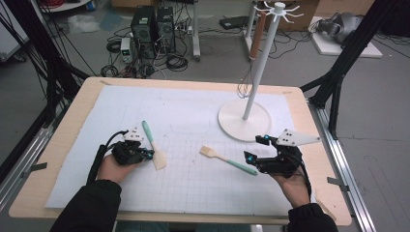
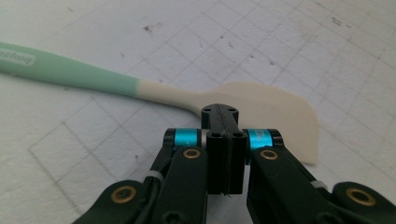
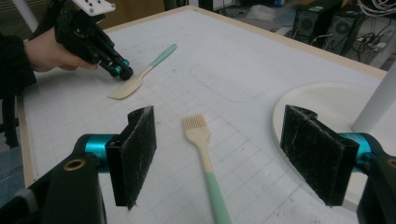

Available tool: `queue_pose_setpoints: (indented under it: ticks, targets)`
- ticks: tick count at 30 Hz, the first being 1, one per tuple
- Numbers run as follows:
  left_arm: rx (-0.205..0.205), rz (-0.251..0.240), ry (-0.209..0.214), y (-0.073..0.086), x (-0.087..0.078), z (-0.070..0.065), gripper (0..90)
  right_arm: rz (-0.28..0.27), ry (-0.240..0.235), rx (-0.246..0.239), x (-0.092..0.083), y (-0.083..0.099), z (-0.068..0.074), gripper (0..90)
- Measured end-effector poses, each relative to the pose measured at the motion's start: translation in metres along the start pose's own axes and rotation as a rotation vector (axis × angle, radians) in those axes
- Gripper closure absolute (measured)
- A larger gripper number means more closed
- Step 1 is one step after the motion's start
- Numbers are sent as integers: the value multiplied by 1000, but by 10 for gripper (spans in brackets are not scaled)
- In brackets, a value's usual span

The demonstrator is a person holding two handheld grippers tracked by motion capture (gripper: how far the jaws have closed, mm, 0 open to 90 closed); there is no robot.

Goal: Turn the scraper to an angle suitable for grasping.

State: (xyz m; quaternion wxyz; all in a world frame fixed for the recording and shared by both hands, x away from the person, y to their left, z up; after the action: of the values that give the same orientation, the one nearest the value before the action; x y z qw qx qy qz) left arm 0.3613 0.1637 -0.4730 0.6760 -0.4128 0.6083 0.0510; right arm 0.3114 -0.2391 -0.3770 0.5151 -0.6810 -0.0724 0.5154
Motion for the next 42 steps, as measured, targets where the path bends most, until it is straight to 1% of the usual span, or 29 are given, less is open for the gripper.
queue_pose_setpoints:
  ticks: [3, 7, 10, 16, 19, 20, 21, 22, 23, 25, 26, 30, 31, 32, 35, 36, 38, 39, 42]
  targets:
    - [14, 3, -6, -2, 1, -4, 896, 0, 0, 4, -1, 1, 0, 258]
    - [27, 8, 3, -4, 2, -8, 896, 4, 0, 7, -1, 1, 0, 258]
    - [29, 5, 8, -5, 3, -12, 895, 4, -1, 3, 0, 1, 0, 258]
    - [52, 13, 17, -10, 6, -19, 896, 3, -1, 4, 0, 1, -1, 258]
    - [57, 0, 30, -13, 6, -19, 895, 3, 0, 5, 0, 1, -1, 258]
    - [52, -9, 34, -14, 5, -19, 896, 4, 1, 5, 0, 2, -1, 258]
    - [36, -30, 34, -16, 2, -17, 895, 4, 1, 4, 0, 2, -1, 258]
    - [36, -40, 30, -18, 0, -15, 896, 6, -5, 8, 0, 2, -1, 258]
    - [23, -57, 21, -22, -3, -12, 896, 2, -6, 8, 1, 2, -1, 258]
    - [13, -81, 19, -29, -7, -6, 896, 3, -7, 11, 2, 2, -1, 258]
    - [4, -99, 18, -33, -9, -1, 896, 7, -9, 12, 2, 2, -1, 258]
    - [-24, -105, 23, -41, -6, 14, 896, 11, -11, 9, 3, 2, 0, 258]
    - [-26, -112, 18, -42, -5, 17, 896, 11, -11, 8, 4, 2, -1, 258]
    - [-44, -118, 24, -42, -3, 19, 896, 12, -11, 9, 4, 2, -1, 258]
    - [-57, -74, 18, -40, 8, 26, 896, 12, -14, 9, 5, 2, -1, 258]
    - [-62, -69, 21, -40, 10, 27, 896, 8, -16, 12, 6, 3, -1, 258]
    - [-67, -83, 27, -41, 12, 27, 896, 2, -29, 24, 7, 4, -2, 259]
    - [-69, -87, 21, -41, 14, 27, 896, 3, -34, 25, 8, 5, -2, 259]
    - [-71, -58, 19, -40, 19, 29, 896, 9, -34, 27, 10, 6, -2, 260]
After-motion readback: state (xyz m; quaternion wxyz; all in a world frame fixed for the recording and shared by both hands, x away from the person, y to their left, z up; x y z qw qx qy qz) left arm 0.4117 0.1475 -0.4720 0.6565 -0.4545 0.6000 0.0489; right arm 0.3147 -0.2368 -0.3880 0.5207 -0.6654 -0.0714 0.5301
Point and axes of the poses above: each handheld gripper's, and its own axes: x roughly forward along the jaws, y roughly out of its underside, z roughly to its left, the point moved 5 cm from there along x, roughly forward along the jaws, and after that the axes turned 15 degrees about z, right-handed, at the moved point
